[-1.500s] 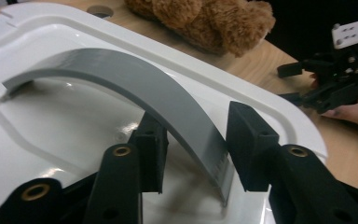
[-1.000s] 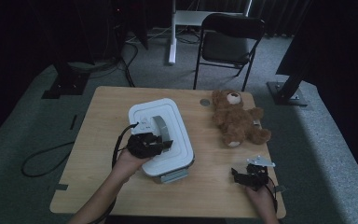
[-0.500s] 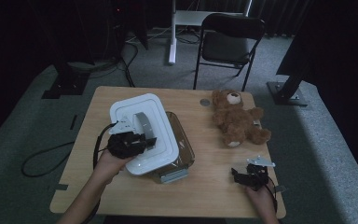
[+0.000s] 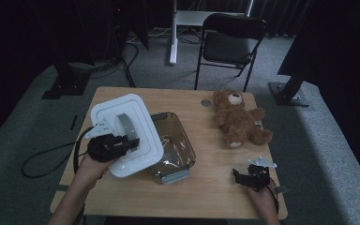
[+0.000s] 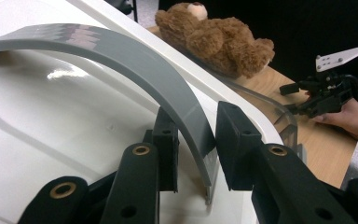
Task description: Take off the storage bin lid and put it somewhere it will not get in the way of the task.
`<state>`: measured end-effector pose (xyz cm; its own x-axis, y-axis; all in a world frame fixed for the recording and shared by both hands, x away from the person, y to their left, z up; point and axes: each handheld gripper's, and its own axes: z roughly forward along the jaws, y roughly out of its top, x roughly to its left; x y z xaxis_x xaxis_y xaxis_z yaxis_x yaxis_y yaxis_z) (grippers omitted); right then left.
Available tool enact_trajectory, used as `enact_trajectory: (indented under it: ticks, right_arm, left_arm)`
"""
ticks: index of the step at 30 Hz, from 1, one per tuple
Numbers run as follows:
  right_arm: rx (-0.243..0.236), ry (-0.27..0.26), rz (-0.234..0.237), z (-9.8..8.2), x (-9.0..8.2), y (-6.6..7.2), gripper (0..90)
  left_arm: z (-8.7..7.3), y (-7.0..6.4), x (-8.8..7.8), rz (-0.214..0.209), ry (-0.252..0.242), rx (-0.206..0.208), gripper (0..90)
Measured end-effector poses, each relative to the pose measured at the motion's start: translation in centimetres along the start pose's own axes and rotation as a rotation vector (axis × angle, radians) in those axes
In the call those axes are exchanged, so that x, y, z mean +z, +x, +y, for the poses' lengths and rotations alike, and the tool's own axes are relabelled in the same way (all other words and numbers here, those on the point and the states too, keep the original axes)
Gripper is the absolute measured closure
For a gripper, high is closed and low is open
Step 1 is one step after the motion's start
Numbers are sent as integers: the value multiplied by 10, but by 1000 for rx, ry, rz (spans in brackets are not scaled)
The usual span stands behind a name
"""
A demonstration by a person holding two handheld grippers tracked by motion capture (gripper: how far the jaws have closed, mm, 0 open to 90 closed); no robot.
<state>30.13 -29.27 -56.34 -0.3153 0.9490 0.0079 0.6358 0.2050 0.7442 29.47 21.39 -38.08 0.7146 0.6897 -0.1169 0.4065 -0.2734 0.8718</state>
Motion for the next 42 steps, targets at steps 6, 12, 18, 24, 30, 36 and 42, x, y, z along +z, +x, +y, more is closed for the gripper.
enact_trajectory:
  ticks: [6, 12, 18, 24, 30, 36, 42]
  right_arm:
    - [1, 1, 0, 0, 0, 0, 130]
    - [1, 0, 0, 0, 0, 0, 130]
    - [1, 0, 0, 0, 0, 0, 129]
    - [1, 0, 0, 0, 0, 0, 129]
    - [1, 0, 0, 0, 0, 0, 130]
    - [0, 0, 0, 0, 0, 0, 130]
    - [0, 0, 0, 0, 0, 0, 129]
  left_arm:
    - [-11, 8, -15, 8, -2, -13, 719]
    - [-23, 15, -30, 24, -10, -22, 722]
    - [-37, 22, -39, 51, 2, -26, 721]
    - [-56, 36, -39, 63, 22, -75, 721]
    - [-76, 42, -28, 34, 38, -112, 721]
    - [-91, 44, -12, 0, 63, -135, 721]
    - [-106, 51, 5, -32, 93, -162, 721]
